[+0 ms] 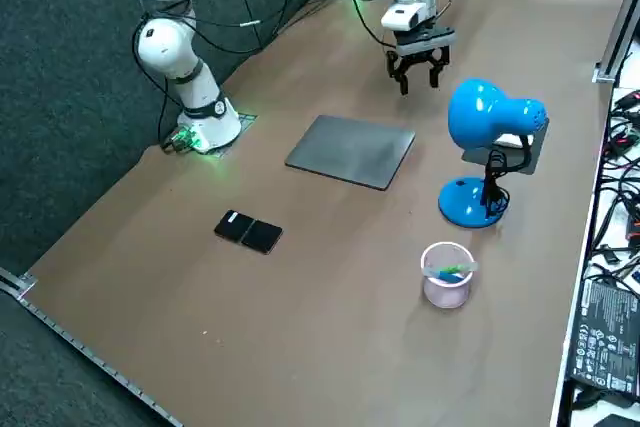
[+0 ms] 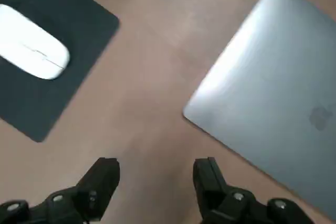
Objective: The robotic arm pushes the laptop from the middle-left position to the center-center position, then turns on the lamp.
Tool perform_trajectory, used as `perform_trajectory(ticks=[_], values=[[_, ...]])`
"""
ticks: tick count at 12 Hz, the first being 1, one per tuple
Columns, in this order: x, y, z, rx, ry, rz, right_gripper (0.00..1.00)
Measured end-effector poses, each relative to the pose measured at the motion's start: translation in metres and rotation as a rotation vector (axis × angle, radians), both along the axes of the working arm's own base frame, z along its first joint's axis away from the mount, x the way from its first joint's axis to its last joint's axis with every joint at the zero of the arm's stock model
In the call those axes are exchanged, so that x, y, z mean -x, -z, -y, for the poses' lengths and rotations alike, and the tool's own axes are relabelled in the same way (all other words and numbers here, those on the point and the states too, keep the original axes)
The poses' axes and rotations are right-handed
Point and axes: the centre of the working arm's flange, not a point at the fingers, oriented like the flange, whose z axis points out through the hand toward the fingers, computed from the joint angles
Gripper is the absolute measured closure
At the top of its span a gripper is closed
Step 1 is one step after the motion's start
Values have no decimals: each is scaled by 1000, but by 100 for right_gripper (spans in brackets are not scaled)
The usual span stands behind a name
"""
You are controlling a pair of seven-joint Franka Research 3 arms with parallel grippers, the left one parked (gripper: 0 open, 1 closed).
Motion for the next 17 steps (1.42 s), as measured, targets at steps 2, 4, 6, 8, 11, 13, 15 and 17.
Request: perform_trajectory(ticks=[2,4,6,8,11,13,15,17], values=[[-14,-9,3,4,-40,27,13],[-33,-15,10,59,-121,62,19],[-45,-11,19,102,-175,68,24],[-55,-4,29,127,-219,64,27],[-65,13,34,171,-297,50,41],[-70,21,38,204,-345,63,47],[-74,26,42,215,-379,75,55],[-81,30,47,220,-384,87,60]])
